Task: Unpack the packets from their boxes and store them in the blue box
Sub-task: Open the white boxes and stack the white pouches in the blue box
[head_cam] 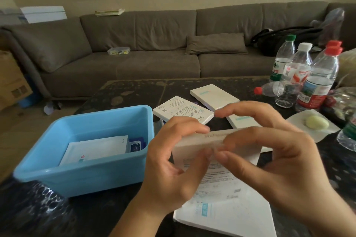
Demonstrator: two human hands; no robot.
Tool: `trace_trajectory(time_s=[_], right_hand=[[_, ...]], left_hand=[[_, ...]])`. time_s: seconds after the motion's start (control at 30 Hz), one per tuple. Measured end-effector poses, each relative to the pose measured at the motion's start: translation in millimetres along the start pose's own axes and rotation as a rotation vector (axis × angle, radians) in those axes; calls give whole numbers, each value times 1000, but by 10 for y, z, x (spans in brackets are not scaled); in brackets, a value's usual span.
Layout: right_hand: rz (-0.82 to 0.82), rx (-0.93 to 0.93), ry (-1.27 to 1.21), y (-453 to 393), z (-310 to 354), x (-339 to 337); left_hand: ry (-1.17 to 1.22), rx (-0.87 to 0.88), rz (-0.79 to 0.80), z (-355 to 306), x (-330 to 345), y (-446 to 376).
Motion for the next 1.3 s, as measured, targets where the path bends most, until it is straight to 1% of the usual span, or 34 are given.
trace_trajectory(time_s=[0.07,0.13,0.3,0.4,0.57,0.7,0.83,0.9,0.97,1.03,1.07,1.1,1.13,1.17,1.2,1.23,1.3], right_hand=[[-27,-129,100,22,-17,29],[-41,-214,178,51,-69,51],[-56,-330,321,135,-235,98],[-39,-388,384,162,-295,126],[42,-419,407,193,-336,119],[82,-404,369,232,-401,122],[108,-378,342,255,-456,147],[99,-350,277,283,-494,154],[6,-260,125,325,-551,129],[-82,-51,-33,362,-652,51],[-39,103,-131,383,-720,20],[74,282,-243,410,-801,11],[225,453,-360,438,-856,28],[349,592,-469,475,-916,44],[410,693,-526,505,-963,47],[397,766,-529,514,-1020,33],[259,849,-552,443,-1101,3]], left_hand=[[3,7,-17,20,-11,-9],[21,-5,-23,42,-13,-19],[81,-58,-11,73,24,-16],[136,-123,-15,86,49,-1],[187,-288,-58,113,101,3],[76,-361,-33,167,96,41],[117,-487,-8,281,143,139],[110,-524,-13,349,164,195],[144,-546,-62,387,168,236],[183,-569,-132,403,168,238],[214,-587,-167,409,166,228],[265,-614,-204,423,162,216],[319,-650,-240,444,152,202],[352,-684,-261,465,137,186],[354,-707,-260,473,126,164],[334,-719,-238,477,118,145],[302,-724,-196,440,110,110]])
Point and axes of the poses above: each hand's wrist, its own y-axis away from the middle knuckle, its own x-axis out of the palm, z = x × y, the point moved 4 cm from there along -y, towards the middle knuckle, and after that the axes turned 1 degree about -x, right-handed, at the moved point
